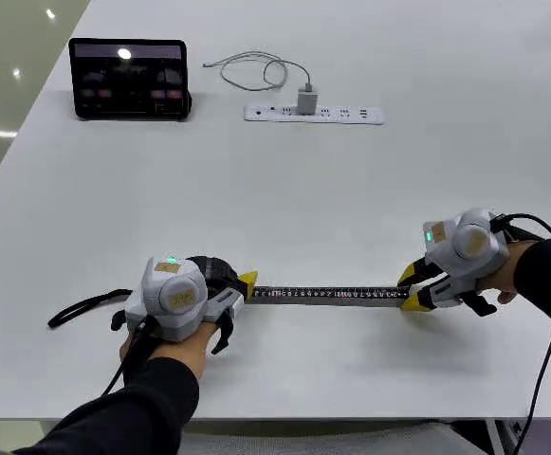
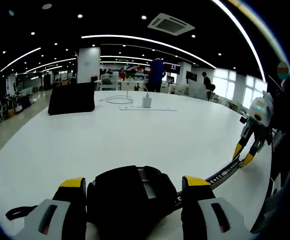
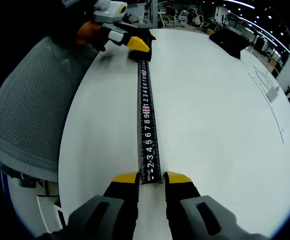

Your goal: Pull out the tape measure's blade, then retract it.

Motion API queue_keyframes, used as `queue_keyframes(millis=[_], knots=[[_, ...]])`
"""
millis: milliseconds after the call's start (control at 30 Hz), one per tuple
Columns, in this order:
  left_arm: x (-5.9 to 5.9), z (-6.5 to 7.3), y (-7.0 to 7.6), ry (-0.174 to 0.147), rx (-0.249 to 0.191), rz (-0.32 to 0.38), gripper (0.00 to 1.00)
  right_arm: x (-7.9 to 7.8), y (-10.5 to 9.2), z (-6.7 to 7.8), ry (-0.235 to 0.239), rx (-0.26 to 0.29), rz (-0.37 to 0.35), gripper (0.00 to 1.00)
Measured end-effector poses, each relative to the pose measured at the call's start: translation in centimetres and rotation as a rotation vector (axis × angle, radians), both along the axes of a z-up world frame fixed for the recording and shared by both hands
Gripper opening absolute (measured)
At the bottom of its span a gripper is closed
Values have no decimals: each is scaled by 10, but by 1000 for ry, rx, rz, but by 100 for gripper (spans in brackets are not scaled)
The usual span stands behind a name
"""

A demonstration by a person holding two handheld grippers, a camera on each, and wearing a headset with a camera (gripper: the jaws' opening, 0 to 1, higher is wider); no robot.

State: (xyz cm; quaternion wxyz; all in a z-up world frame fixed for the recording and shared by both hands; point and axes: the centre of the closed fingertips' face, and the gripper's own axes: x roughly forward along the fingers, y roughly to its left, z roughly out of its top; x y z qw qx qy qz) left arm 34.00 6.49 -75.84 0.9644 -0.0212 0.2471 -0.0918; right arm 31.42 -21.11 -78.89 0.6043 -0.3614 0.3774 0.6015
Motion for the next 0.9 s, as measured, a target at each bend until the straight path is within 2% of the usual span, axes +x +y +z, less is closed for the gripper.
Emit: queue_keyframes(millis=[67,100,267,333,400,900], knots=[[-1,-1,3,9,12,4,69,-1,0,0,2,0,-2,12],[-2,-2,2,13,2,6,68,-1,0,0,1,-2,-1,12],[-2,-2,3,13,6,9,67,-1,0,0,-12,-19,12,12],[-3,-4,4,36,-14,8,67,0,0,0,-12,-35,-15,12],[-5,-4,2,41,2,-8,66,2,-2,-3,-27,-53,7,11],[-4,-4,3,68,11,-2,64,3,-4,-7,-3,-67,-12,10]])
